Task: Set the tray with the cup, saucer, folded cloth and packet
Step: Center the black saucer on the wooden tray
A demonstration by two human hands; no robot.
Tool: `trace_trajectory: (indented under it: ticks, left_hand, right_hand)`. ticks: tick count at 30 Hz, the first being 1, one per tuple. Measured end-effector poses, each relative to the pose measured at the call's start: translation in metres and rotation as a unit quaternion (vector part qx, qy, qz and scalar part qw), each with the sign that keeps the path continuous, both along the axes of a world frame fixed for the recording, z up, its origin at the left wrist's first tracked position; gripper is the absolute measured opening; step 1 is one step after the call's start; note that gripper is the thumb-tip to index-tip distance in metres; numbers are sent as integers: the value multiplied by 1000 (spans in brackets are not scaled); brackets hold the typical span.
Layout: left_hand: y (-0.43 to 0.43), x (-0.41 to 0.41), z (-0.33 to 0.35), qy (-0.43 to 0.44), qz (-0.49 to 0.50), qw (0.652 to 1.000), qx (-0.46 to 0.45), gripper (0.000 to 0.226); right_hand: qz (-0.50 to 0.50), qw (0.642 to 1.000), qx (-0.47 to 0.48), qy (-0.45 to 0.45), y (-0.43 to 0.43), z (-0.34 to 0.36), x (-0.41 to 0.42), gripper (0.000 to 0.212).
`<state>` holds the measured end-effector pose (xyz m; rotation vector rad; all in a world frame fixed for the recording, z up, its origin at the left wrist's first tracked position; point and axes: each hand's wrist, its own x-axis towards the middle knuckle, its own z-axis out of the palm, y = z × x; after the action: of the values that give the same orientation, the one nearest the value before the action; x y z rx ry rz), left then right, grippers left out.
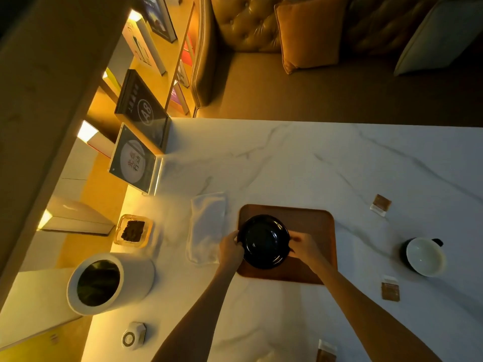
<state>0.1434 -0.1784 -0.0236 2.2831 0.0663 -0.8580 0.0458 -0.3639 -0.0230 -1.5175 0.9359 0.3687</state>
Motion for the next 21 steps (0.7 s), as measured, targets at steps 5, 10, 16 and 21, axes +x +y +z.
trace_trajectory:
  ticks: [5,10,16,21]
  left_hand:
    - [-6,-3,-5,-1,-11,1000,20,36]
    - [-7,-6,-12,1,4,999,49,25]
    - [-7,-10,-14,-22,4,998,66,16]
    - [-1,-13,-17,-28,-6,996,79,9]
  right_hand:
    - [-11,999,-40,22,-4,-11,-2,30]
    - [-14,995,-89,31,0,-13,-1,34]
    - [-21,995,-101,-7,7,-18,-9,32]
    - [-33,995,-87,-29,13,-22,-15,33]
